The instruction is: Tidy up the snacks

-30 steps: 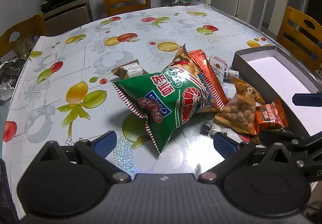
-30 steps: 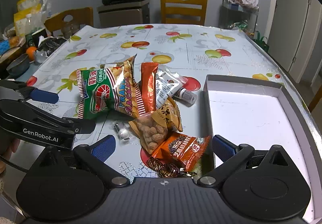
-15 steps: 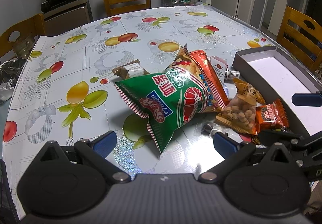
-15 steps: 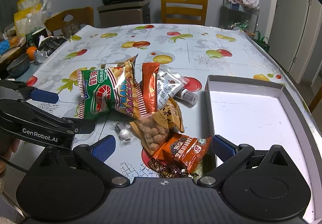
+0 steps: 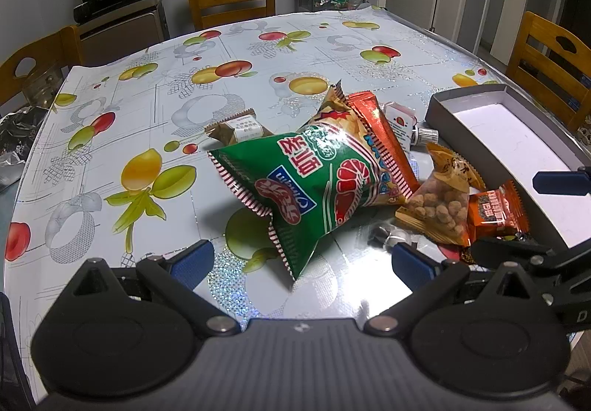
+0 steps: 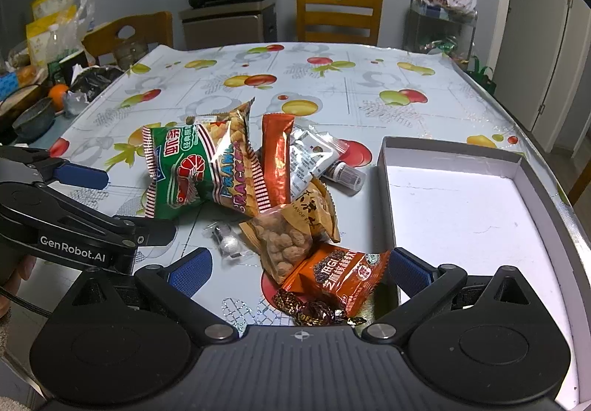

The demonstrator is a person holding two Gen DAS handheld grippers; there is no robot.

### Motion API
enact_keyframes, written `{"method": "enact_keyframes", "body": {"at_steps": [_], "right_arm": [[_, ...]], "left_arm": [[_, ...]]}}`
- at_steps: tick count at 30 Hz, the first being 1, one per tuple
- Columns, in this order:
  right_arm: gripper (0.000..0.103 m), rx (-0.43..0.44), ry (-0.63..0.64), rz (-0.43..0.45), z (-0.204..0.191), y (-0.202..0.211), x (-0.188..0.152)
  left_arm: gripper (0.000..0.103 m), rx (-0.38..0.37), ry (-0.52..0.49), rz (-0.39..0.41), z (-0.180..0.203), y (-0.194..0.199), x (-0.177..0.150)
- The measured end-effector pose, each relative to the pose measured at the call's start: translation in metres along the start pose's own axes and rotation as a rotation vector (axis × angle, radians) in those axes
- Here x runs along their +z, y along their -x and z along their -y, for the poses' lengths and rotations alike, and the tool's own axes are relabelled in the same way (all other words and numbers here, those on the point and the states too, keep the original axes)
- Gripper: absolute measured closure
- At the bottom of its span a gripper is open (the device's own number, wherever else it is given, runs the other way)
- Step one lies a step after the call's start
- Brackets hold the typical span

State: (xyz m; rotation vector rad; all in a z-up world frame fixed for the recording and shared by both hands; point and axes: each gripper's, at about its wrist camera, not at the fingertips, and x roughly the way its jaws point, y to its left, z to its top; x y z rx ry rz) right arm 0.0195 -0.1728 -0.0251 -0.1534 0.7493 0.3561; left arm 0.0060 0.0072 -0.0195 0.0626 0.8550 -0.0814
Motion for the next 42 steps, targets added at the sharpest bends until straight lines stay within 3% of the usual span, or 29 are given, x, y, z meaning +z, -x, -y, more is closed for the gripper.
{"method": "enact_keyframes", "body": {"at_steps": [26, 33, 38, 42], "right_arm": [[0.000, 0.002, 0.016, -0.008, -0.001, -0.001, 0.000], [0.000, 0.023, 0.046, 0.038, 0.002, 0.003, 0.005], [0.000, 0.035, 0.069, 0.054, 0.008, -0.002, 0.010], [0.000, 0.032, 0.109, 0.070, 0.007, -0.009, 0.015]], "left_arm": [[0.000, -0.002, -0.001, 0.009, -0.005, 0.003, 0.000], [0.000, 0.014, -0.054, 0.095, -0.011, 0.012, 0.008], [0.000, -0.024, -0.143, 0.187, -0.010, 0.013, 0.020], [0.000, -0.073, -0.227, 0.207, -0.005, 0.002, 0.030]]}}
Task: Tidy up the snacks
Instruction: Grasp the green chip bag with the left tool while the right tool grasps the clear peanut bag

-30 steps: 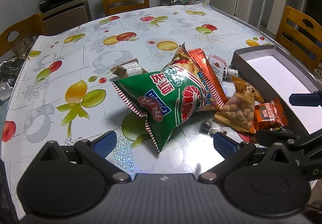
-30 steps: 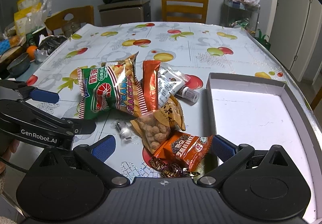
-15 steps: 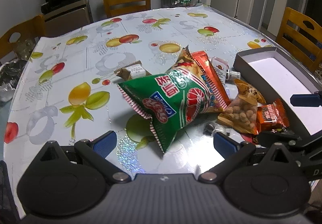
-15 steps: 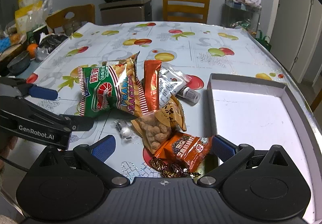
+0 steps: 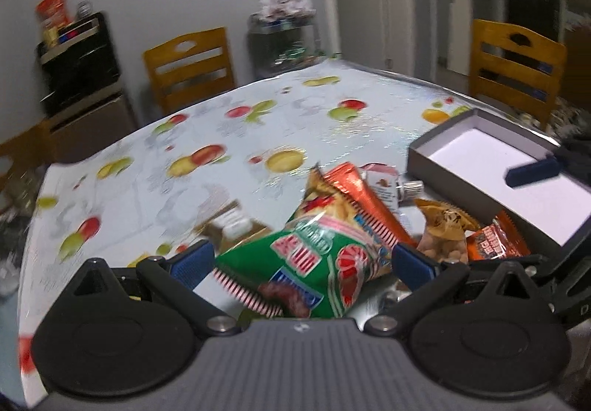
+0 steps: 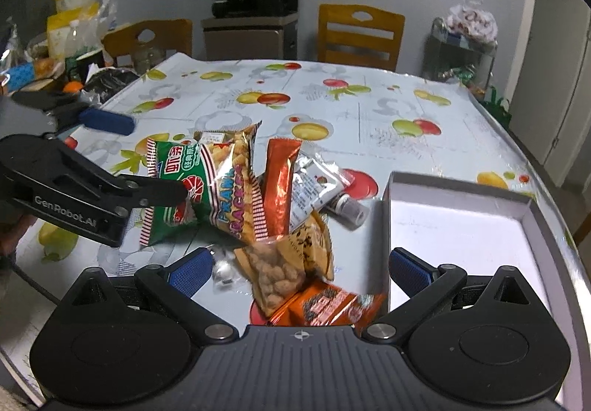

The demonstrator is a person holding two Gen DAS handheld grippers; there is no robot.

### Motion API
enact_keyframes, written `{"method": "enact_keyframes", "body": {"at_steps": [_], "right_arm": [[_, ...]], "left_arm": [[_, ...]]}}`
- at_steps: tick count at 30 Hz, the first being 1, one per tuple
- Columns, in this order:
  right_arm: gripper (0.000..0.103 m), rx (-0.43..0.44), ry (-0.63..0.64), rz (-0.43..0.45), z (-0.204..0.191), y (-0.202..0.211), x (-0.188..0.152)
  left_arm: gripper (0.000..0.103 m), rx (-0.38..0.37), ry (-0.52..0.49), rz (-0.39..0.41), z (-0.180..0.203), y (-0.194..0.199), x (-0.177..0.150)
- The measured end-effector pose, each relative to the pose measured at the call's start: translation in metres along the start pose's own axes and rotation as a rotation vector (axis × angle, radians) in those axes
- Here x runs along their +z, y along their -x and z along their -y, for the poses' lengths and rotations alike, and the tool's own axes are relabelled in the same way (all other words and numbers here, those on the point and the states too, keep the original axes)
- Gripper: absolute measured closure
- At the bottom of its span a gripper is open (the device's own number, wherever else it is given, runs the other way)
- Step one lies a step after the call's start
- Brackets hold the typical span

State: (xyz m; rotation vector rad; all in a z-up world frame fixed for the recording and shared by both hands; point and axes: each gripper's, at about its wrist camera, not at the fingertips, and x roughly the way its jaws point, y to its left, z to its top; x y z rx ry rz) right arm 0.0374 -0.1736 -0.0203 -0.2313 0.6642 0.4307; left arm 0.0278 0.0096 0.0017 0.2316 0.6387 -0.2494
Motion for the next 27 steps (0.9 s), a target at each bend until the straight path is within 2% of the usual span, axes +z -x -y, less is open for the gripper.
{"method": "enact_keyframes", "body": {"at_steps": [7, 17, 22, 27], "right_arm": [[0.001, 0.024, -0.003, -0.033, -0.002, -0.021, 0.006], [0.013, 0.015, -0.016, -0.090, -0.005, -0.056, 0.003], [0.031, 0.047, -0.007, -0.095, -0.005, -0.062, -0.003], [0.039, 0.064, -0.027, -0.078, -0.002, -0.059, -0.003]], "left_arm": [[0.000, -0.061, -0.039, 0.007, 0.002, -0.018, 0.006], [0.000, -0.063, -0.061, 0.006, -0.001, -0.042, 0.000], [0.000, -0.081, -0.055, 0.016, -0.007, -0.042, -0.006], [0.000, -0.084, -0.044, 0.006, -0.014, -0.042, -0.011]]}}
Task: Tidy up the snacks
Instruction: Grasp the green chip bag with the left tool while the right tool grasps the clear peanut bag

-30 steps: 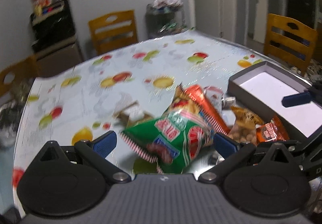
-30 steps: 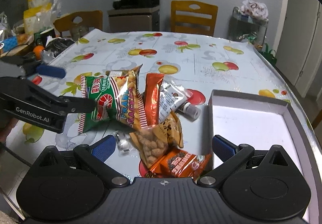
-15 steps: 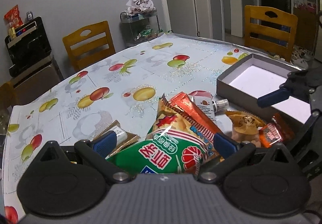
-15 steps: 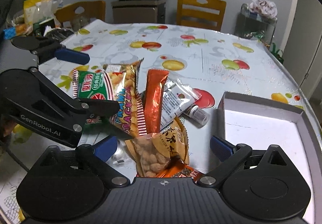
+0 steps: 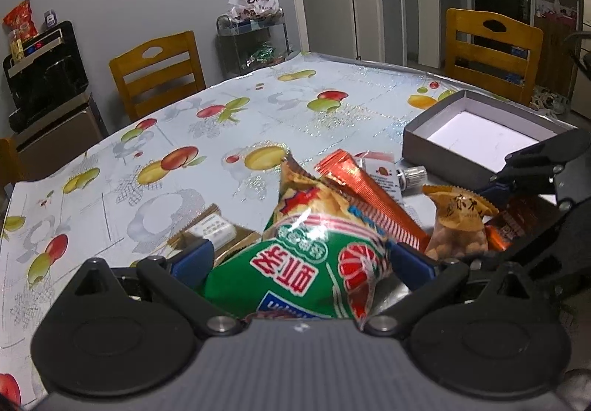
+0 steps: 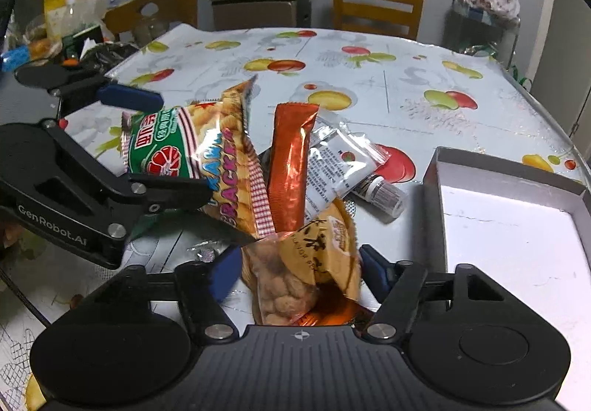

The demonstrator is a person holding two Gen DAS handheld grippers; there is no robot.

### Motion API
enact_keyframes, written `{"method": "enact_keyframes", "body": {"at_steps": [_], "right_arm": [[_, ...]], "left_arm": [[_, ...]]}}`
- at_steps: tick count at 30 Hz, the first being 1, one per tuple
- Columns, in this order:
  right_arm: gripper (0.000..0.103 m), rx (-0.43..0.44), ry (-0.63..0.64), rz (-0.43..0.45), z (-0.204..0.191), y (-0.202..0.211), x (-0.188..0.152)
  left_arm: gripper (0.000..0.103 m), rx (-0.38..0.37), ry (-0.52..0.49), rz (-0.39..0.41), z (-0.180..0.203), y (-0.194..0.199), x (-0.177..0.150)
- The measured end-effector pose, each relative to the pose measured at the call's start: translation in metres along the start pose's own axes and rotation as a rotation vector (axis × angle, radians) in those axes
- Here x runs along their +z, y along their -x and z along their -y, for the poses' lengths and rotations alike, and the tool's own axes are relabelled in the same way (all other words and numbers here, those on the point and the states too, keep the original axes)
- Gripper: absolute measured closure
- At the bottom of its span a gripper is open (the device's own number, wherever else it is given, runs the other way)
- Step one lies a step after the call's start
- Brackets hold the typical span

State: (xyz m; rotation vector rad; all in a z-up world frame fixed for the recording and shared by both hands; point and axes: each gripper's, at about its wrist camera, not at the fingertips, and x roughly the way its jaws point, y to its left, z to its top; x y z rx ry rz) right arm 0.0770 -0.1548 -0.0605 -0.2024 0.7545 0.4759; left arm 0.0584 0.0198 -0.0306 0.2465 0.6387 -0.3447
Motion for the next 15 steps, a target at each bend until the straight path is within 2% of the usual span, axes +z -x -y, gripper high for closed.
{"method": "enact_keyframes", "body": {"at_steps": [6, 15], "right_arm": [[0.042, 0.003, 0.029, 0.020, -0.004, 0.002, -0.002], [0.046, 0.006, 0.000, 0.050, -0.001, 0.018, -0.004]], "left_arm": [[0.000, 0.004, 0.032, -0.024, -0.006, -0.005, -0.007], [0.000, 0.007, 0.030, -0.038, -0.005, -0.011, -0.008]]}}
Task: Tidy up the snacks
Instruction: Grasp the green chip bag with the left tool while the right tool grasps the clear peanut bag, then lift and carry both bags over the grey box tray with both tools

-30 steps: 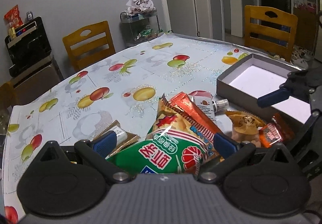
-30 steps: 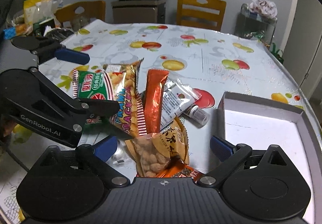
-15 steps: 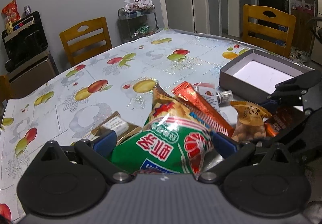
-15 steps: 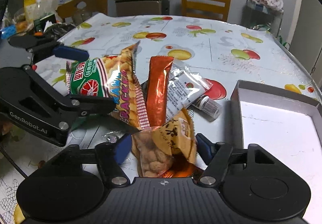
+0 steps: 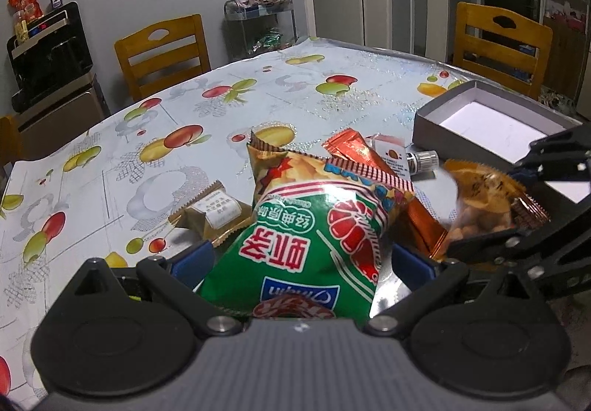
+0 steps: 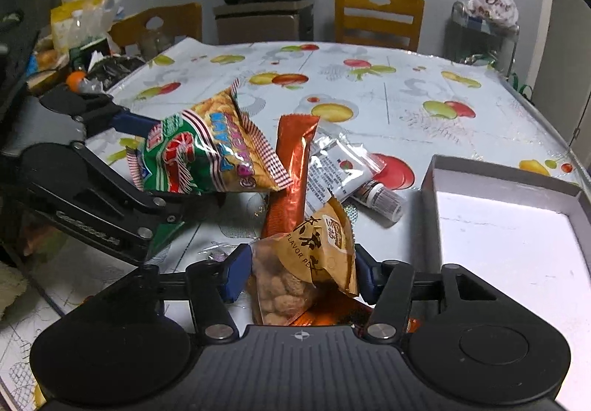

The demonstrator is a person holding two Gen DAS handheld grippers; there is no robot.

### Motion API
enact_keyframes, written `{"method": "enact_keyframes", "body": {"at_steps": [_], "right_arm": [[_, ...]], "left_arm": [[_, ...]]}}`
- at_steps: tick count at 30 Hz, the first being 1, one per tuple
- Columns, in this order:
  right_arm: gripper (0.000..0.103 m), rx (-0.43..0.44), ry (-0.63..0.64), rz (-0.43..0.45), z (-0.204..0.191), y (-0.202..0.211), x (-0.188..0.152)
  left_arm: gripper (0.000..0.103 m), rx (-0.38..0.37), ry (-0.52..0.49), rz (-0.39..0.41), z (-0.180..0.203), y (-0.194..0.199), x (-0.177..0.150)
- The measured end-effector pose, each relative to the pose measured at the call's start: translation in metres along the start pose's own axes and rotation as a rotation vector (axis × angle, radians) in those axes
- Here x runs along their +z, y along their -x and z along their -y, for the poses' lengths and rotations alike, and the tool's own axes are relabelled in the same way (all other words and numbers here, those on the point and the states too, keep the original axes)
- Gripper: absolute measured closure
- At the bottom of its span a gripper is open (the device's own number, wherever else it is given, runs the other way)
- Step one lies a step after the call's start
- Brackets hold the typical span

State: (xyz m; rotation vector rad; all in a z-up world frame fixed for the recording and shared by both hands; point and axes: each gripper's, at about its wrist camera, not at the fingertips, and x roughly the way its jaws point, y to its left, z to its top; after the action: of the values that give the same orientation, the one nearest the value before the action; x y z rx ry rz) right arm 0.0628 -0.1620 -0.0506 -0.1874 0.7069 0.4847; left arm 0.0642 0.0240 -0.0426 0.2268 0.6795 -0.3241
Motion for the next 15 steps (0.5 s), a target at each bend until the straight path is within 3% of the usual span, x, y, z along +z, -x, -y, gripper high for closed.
{"method": "enact_keyframes", "body": {"at_steps": [6, 8, 15], "right_arm": [[0.046, 0.017, -0.033, 0.025, 0.005, 0.016, -0.001], [0.046, 0.019, -0.035, 0.034, 0.005, 0.021, -0.002], [0.046, 0.025, -0.035, 0.055, 0.004, 0.029, -0.001]], "left_arm": [[0.000, 0.013, 0.023, -0.002, 0.001, -0.005, 0.001], [0.004, -0.018, 0.049, 0.008, -0.001, -0.005, 0.001], [0.012, 0.034, 0.028, 0.048, 0.006, -0.005, 0.000]]}}
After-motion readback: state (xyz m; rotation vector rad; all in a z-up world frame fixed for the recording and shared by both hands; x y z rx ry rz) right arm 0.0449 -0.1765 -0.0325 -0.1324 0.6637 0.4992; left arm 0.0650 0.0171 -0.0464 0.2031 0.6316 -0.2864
